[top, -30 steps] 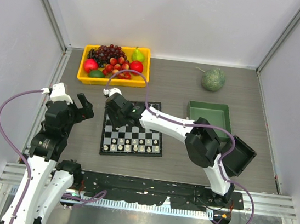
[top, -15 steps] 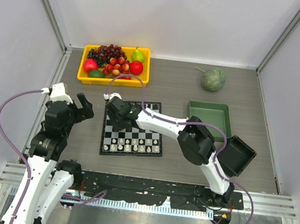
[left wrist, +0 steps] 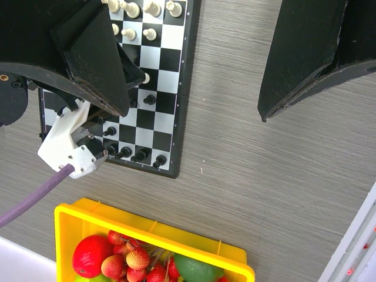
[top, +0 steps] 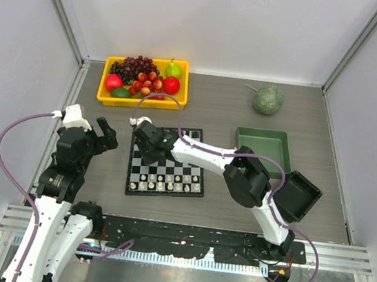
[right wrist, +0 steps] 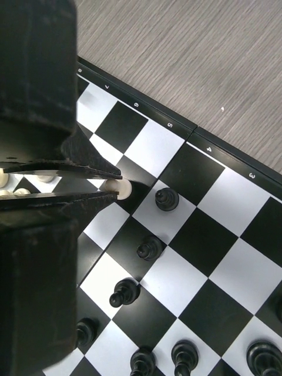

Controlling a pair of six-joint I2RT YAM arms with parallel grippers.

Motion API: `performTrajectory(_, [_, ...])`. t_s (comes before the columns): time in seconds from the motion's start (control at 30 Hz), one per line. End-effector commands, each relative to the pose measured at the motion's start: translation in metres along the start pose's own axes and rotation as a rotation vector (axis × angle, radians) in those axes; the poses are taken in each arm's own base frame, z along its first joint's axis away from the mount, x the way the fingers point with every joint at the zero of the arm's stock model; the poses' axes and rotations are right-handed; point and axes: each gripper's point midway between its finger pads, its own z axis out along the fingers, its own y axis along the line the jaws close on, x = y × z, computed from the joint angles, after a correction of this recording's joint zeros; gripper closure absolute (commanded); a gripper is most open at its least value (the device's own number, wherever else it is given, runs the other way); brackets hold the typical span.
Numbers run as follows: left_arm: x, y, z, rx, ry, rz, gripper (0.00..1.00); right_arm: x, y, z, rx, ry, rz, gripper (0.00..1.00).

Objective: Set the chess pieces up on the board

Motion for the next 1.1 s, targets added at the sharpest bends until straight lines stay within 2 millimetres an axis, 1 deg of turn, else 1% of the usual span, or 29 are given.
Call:
performTrajectory(0.0, [-0.007, 0.001, 0.001, -0.003, -0.03, 0.008, 0.01, -0.023, 0.017, -0.015, -0.09, -0.07, 0.011, 0.84])
performTrajectory(0.07, [-0.008, 0.0, 0.001, -0.001, -0.03, 0.008, 0.01, -0.024, 0.022, -0.019, -0.115, -0.078, 0.02, 0.84])
performTrajectory(0.17, [-0.008, 0.0, 0.001, 0.001, -0.031, 0.008, 0.01, -0.02, 0.024, -0.022, -0.123, -0.073, 0.022, 0.84])
performTrajectory(0.27, [-0.007, -0.001, 0.001, 0.004, -0.028, 0.007, 0.01, -0.015, 0.03, -0.026, -0.135, -0.069, 0.014, 0.84])
performTrajectory(0.37, [-0.007, -0.002, 0.001, 0.009, -0.026, 0.006, 0.01, -0.01, 0.038, -0.027, -0.138, -0.066, 0.0, 0.85])
performTrajectory(0.4, [-0.008, -0.002, 0.001, 0.008, -0.029, 0.005, 0.01, -0.009, 0.037, -0.026, -0.134, -0.064, 0.0, 0.85])
performTrajectory(0.73, [-0.009, 0.001, -0.002, -0.003, -0.034, 0.004, 0.01, 0.007, 0.054, -0.024, -0.16, -0.04, -0.006, 0.84])
performTrajectory(0.77, [-0.009, 0.002, -0.002, -0.006, -0.038, 0.002, 0.01, 0.01, 0.061, -0.026, -0.195, -0.027, -0.007, 0.85])
performTrajectory(0.8, [-0.009, 0.003, -0.003, -0.011, -0.04, 0.002, 0.01, 0.011, 0.063, -0.027, -0.197, -0.026, -0.009, 0.85])
performTrajectory(1.07, [-0.012, 0.006, -0.007, -0.024, -0.06, -0.009, 0.01, 0.021, 0.073, -0.028, -0.211, -0.009, -0.014, 0.84])
